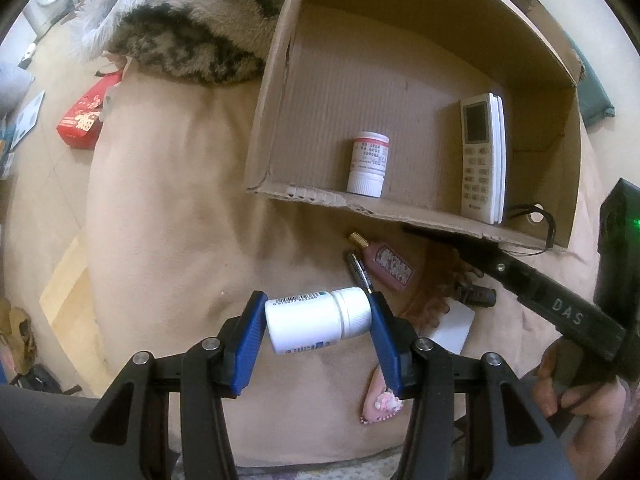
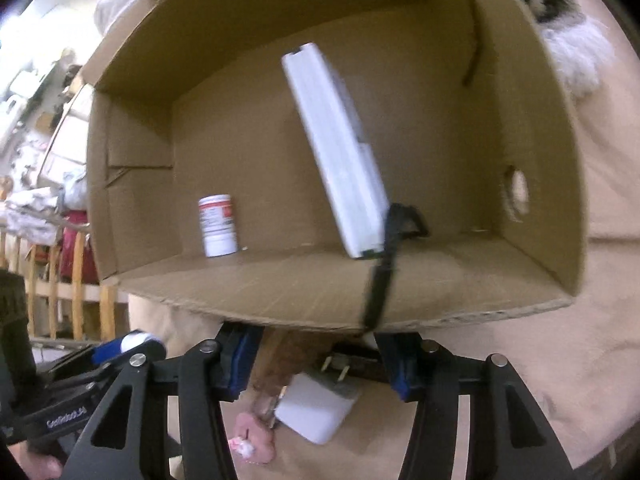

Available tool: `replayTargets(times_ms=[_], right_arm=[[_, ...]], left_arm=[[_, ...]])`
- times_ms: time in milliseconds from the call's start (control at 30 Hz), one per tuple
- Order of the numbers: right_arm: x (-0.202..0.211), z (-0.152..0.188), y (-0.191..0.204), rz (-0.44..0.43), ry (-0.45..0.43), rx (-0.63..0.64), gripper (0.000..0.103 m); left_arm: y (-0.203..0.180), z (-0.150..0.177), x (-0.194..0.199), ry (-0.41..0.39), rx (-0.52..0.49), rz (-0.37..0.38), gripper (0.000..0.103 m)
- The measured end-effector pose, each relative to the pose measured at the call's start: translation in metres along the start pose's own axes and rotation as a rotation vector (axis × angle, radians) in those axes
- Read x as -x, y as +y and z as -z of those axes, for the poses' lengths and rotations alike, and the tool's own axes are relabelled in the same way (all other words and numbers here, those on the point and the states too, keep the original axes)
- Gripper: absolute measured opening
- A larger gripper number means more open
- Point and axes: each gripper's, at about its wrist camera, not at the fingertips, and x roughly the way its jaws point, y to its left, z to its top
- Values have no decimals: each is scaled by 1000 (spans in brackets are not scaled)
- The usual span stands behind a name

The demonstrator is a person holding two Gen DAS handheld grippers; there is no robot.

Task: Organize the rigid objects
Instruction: 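Carry the medicine bottle with left tool while right tool grasps the black flashlight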

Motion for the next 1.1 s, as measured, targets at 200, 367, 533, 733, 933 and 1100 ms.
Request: replayTargets(times_ms=[200, 367, 533, 733, 933, 1100], right_arm=[[-13, -8, -3, -42, -16, -2, 39], [-20, -6, 2, -49, -37, 17, 33], [-10, 0, 7, -47, -77, 39, 21], [18, 11, 11, -91, -101, 64, 20], [50, 11, 28, -108, -105, 135, 20], [69, 12, 39, -132, -104, 185, 20]], left_arm=[[0, 0, -7, 6, 8, -22, 47], [5, -1, -10, 9, 18, -29, 47], [4, -2, -10, -1, 11, -41, 47], [-5, 0, 5, -73, -35, -80, 47], [-12, 2, 11, -101, -78, -107, 47], [-11, 2, 18, -129, -82, -128, 47]])
